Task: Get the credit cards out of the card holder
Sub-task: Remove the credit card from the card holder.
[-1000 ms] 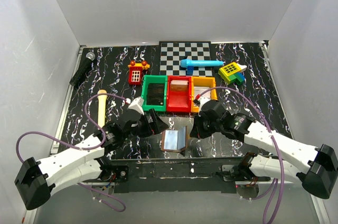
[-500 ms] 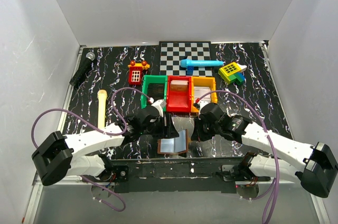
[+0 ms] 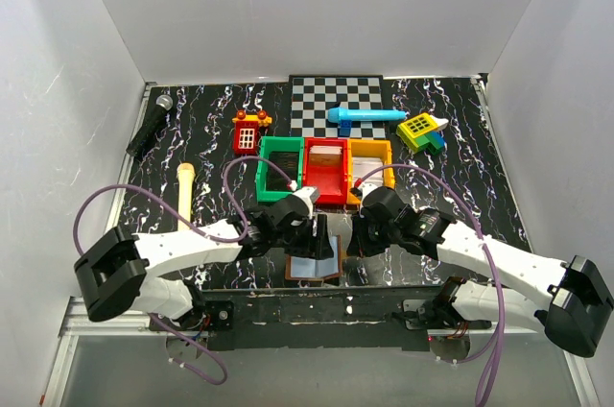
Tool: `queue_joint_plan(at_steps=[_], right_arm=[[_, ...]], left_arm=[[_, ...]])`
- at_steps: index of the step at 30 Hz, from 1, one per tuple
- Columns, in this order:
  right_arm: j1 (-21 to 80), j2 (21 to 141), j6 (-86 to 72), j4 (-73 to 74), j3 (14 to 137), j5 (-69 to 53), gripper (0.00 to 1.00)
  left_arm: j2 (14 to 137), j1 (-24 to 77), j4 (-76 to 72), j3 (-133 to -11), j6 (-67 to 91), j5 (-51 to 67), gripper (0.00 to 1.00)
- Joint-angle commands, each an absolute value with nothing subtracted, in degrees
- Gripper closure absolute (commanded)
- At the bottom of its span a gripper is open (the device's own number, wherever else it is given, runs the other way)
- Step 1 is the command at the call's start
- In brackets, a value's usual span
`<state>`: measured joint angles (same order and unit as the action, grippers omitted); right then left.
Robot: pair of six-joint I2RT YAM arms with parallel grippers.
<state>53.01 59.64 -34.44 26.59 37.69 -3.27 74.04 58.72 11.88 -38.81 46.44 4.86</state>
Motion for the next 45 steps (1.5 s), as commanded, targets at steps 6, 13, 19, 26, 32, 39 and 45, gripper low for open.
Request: queue_joint_plan(at_steps=[6, 13, 19, 26, 32, 39, 45], right_arm=[[53.5, 59.1, -34.7, 25.6, 39.8, -3.9, 0.99], [53.5, 58.4, -34.9, 25.4, 39.7, -4.1, 0.99], [53.5, 58.0, -34.9, 25.4, 39.3, -4.3, 0.99], [53.6, 58.0, -35.0, 25.4, 39.3, -4.4, 0.99], [53.6, 58.1, -35.0, 25.4, 39.3, -4.5, 0.99], [53.9, 58.0, -35.2, 25.2, 39.3, -4.5, 0.99], [53.9, 57.7, -35.1, 25.9, 39.7, -4.1, 0.99]], left_arm=[[80.4, 62.0, 15.3, -44.7, 44.4, 0.8, 0.38], [81.8, 62.3, 15.4, -45.1, 45.0, -1.0, 0.39], [80.4, 62.9, 14.7, -45.3, 45.0, -1.6, 0.38], [79.9, 63.5, 14.7, -45.8, 44.9, -1.9, 0.38], [79.2, 64.2, 14.6, -46.1, 44.7, -2.5, 0.38], [82.3, 64.3, 15.9, -47.1, 44.5, -2.3, 0.39], [83.6, 64.3, 16.3, -47.0, 45.1, -2.1, 0.41]])
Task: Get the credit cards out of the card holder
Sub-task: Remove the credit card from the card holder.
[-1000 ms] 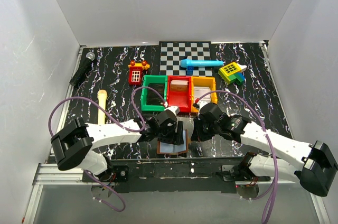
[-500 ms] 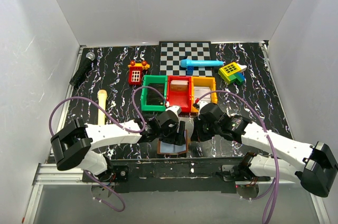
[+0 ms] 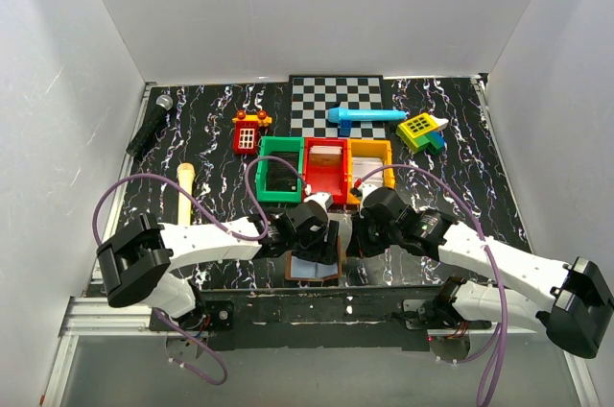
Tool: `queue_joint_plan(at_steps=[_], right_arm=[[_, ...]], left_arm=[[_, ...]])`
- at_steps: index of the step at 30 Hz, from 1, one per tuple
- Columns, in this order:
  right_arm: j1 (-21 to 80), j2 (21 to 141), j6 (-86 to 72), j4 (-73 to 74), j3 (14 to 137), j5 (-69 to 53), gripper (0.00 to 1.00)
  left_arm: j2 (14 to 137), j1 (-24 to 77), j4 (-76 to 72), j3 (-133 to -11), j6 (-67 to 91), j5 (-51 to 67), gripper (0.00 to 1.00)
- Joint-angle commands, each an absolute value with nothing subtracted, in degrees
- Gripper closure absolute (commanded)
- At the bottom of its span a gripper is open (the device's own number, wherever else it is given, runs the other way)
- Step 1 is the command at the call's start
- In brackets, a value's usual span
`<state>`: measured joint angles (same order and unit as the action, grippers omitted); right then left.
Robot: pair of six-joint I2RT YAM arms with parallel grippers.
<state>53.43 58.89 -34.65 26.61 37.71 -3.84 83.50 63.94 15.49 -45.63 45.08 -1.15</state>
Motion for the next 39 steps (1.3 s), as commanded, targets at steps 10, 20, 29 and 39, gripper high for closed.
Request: queue_joint_plan(at_steps=[10, 20, 29, 39], right_arm=[[53.9, 57.2, -35.1, 26.1, 39.8, -4.0, 0.99], [54.0, 57.0, -35.0, 26.1, 39.5, -3.7, 0.99], [53.9, 57.0, -35.1, 26.2, 39.4, -3.7, 0.99], [53.8, 57.0, -35.1, 26.2, 39.4, -3.6, 0.99]], left_arm=[[83.2, 64.3, 16.2, -45.9, 45.8, -3.0, 0.52], [80.4, 64.3, 16.7, -44.2, 47.2, -5.3, 0.53], [76.6, 64.3, 18.3, -42.7, 48.4, -8.1, 0.48], [75.3, 64.3, 20.5, -42.6, 49.0, -10.0, 0.45]])
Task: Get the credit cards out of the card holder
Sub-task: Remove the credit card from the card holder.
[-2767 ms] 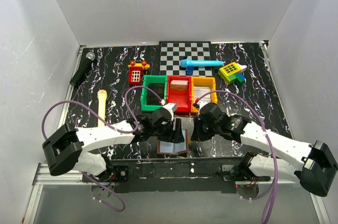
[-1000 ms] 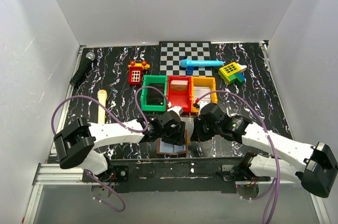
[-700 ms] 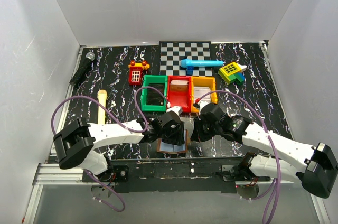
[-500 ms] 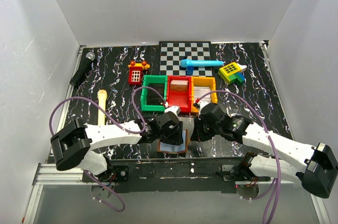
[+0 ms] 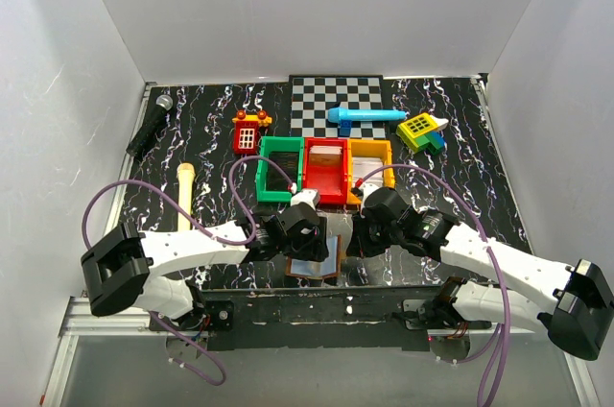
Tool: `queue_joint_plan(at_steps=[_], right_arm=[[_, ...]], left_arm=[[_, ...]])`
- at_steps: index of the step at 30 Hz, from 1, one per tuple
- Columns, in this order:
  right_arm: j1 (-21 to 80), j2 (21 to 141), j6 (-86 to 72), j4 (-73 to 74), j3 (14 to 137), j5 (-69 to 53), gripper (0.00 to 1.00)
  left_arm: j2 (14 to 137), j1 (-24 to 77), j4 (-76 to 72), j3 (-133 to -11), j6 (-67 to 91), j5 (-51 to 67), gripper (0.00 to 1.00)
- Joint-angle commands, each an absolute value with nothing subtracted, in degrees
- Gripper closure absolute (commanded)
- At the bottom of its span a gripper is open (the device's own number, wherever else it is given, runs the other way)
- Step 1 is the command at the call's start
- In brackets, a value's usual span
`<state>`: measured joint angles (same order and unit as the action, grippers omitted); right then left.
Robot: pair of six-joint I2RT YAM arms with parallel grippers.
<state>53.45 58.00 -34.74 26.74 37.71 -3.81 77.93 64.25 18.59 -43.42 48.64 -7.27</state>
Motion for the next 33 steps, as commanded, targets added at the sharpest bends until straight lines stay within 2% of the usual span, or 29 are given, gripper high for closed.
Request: queue_joint_plan(at_steps=[1, 7, 11, 15, 20, 27, 32, 33], right_arm=[[53.9, 57.0, -35.1, 26.1, 39.4, -3.6, 0.99], [53.9, 57.1, -34.9, 26.2, 39.5, -3.5, 0.99], [53.9, 57.5, -34.7, 26.4, 39.6, -3.3, 0.99], [53.9, 58.3, -34.6, 26.0, 39.0, -2.6, 0.99], [53.9, 59.8, -34.7, 25.0, 38.8, -2.5, 0.99], [53.6, 61.0, -35.8, 27.7, 38.7, -0.3, 0.99], [53.0, 61.0, -37.1, 30.1, 38.2, 3.0, 0.99], [52.9, 60.9, -37.2, 30.5, 38.2, 3.4, 0.93]], left_arm=[[75.1, 64.3, 21.1, -42.8, 49.1, -10.9, 0.45], [71.3, 64.3, 27.3, -43.3, 50.7, -17.3, 0.40], [67.2, 64.2, 30.9, -43.2, 51.9, -21.8, 0.33], [63.4, 64.3, 26.8, -41.2, 48.8, -21.2, 0.32], [63.4, 64.3, 13.7, -37.1, 43.9, -10.8, 0.38], [72.7, 64.2, 11.5, -37.2, 44.3, -8.5, 0.56], [74.7, 64.2, 10.5, -35.7, 46.1, -9.0, 0.59], [74.6, 64.2, 10.6, -35.4, 46.3, -9.2, 0.59]])
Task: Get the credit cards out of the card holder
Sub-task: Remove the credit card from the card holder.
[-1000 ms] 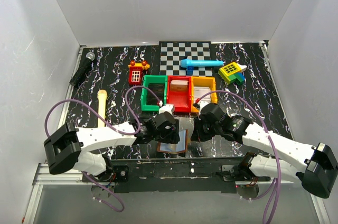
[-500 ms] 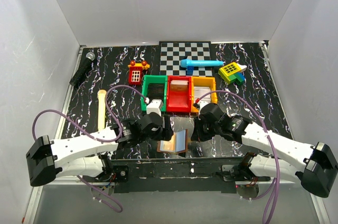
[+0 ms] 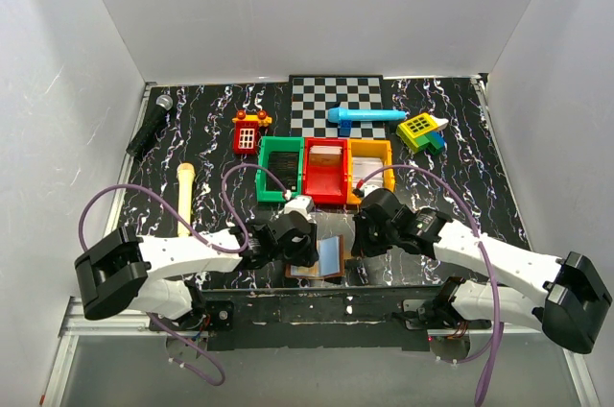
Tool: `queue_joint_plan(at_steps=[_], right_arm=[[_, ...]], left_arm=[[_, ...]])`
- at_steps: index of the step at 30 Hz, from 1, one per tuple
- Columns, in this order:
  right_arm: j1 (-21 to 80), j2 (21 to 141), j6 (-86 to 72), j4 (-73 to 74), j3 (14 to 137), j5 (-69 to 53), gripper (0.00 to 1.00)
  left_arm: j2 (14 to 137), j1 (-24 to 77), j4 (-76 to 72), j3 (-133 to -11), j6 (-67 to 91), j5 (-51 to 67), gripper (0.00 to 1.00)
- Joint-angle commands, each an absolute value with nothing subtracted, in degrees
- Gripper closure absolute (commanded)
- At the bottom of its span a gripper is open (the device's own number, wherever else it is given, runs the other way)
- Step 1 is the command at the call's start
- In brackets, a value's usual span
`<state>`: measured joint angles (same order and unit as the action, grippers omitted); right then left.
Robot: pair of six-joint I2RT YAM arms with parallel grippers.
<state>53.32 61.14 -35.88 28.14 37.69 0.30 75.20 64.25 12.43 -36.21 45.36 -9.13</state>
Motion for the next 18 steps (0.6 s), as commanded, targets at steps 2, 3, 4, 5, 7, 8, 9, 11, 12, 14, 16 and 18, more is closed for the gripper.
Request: queue_joint_plan(at_steps=[2, 3, 4, 5, 7, 8, 9, 11, 12, 14, 16, 18], right_arm=[[52.5, 60.6, -37.1, 32.0, 39.1, 4.3, 0.74], [52.4, 60.1, -37.0, 32.9, 39.7, 5.2, 0.66], [52.4, 59.7, -36.8, 33.8, 40.5, 5.9, 0.60], [52.4, 59.1, -36.3, 35.1, 41.6, 6.7, 0.56], [52.4, 58.3, -35.7, 38.5, 44.4, 8.6, 0.51], [52.4, 58.0, -35.2, 40.6, 45.9, 9.3, 0.49], [52.4, 57.7, -34.6, 42.5, 47.3, 10.0, 0.48], [52.4, 56.4, -33.7, 43.2, 49.3, 9.2, 0.48], [52.4, 55.2, -33.1, 42.0, 49.7, 7.5, 0.48], [52.4, 53.1, -32.4, 35.5, 48.6, 0.9, 0.52], [52.4, 52.6, -33.7, 27.4, 46.2, -6.6, 0.65], [52.5, 55.0, -35.6, 22.2, 44.9, -11.2, 0.78]], left_arm=[[74.0, 64.2, 11.0, -35.2, 46.7, -9.9, 0.59], [73.3, 64.2, 11.3, -35.1, 46.8, -10.5, 0.59], [72.3, 64.2, 11.6, -34.8, 46.9, -10.9, 0.58], [71.1, 64.2, 11.7, -34.5, 47.2, -11.5, 0.57], [68.7, 64.1, 12.1, -33.9, 47.4, -12.2, 0.55], [67.9, 63.9, 12.2, -33.6, 47.6, -12.4, 0.55], [66.7, 63.7, 12.2, -33.1, 47.6, -12.4, 0.54], [65.5, 63.4, 12.3, -32.6, 47.9, -12.2, 0.53], [65.4, 63.4, 12.2, -32.3, 48.1, -12.1, 0.53], [65.5, 63.3, 12.0, -32.0, 48.5, -11.8, 0.54], [65.8, 63.3, 11.3, -31.2, 49.2, -11.3, 0.56], [66.2, 63.3, 11.2, -30.6, 50.0, -11.2, 0.57]])
